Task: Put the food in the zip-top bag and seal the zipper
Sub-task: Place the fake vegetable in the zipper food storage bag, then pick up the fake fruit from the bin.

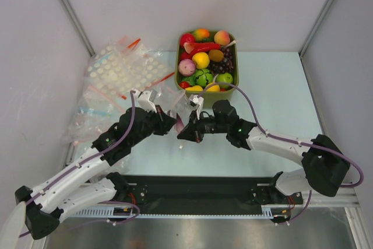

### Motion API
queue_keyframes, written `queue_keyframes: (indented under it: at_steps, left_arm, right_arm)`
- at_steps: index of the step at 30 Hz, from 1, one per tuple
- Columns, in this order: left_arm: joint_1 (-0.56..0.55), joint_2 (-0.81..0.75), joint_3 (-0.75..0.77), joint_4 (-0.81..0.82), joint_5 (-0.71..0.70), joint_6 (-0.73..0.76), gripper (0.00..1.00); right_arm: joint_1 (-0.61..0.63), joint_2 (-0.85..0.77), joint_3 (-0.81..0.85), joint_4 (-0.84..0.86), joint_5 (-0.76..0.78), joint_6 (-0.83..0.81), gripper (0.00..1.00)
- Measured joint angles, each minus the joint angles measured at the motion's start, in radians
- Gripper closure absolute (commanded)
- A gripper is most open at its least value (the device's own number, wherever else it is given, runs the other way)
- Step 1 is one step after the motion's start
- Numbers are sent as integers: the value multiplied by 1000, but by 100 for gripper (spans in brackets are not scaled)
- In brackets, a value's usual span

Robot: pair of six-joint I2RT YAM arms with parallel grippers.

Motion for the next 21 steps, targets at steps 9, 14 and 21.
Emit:
queue_keyframes:
  at_steps: [9, 14, 21]
  left_arm:
    - [1, 14, 21, -71, -150, -12, 100]
    - [1, 72, 37, -153, -291, -50, 100]
    - [1, 88, 84, -293, -473, -116, 100]
  right_arm:
    - [14, -90, -32, 27, 26, 13, 91]
    - [3, -213, -82, 23, 144, 17, 88]
    - [-11, -360, -110, -58, 492, 26, 86]
